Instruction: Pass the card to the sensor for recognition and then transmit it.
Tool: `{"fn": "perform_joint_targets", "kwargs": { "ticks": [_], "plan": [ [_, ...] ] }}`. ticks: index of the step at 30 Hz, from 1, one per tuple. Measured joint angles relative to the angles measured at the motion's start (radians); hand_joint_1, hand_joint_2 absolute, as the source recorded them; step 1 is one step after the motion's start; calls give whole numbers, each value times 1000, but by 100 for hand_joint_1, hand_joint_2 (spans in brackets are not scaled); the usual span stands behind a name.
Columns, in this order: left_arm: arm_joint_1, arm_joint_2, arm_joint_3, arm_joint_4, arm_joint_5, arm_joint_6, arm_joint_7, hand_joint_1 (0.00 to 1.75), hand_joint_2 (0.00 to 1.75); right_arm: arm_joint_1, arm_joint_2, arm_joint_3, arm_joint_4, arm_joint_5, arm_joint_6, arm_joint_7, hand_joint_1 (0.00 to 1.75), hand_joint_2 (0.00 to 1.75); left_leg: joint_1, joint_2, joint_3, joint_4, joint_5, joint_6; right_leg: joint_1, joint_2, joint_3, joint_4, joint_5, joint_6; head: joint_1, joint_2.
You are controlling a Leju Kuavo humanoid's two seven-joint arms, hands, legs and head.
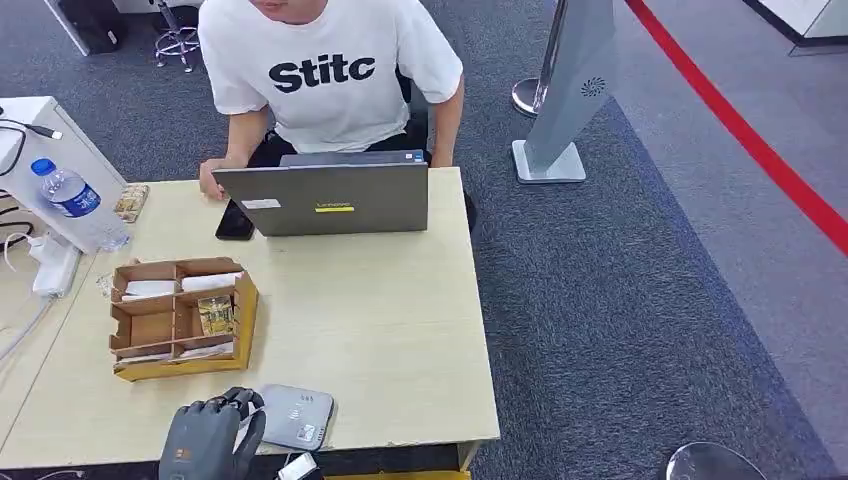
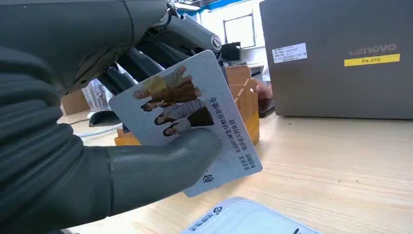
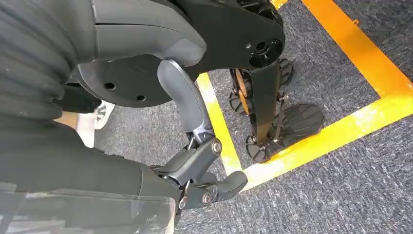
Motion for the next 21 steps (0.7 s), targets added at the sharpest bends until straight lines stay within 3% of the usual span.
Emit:
{"fn": "perform_joint_targets", "kwargs": {
  "ticks": [21],
  "plan": [
    [0, 0, 0, 0, 0, 0, 0, 175, 175, 0, 0, 0, 0, 0, 0, 0, 0, 175, 0, 0, 0, 0, 0, 0, 0, 0, 0, 0, 0, 0, 0, 0]
  ]
}}
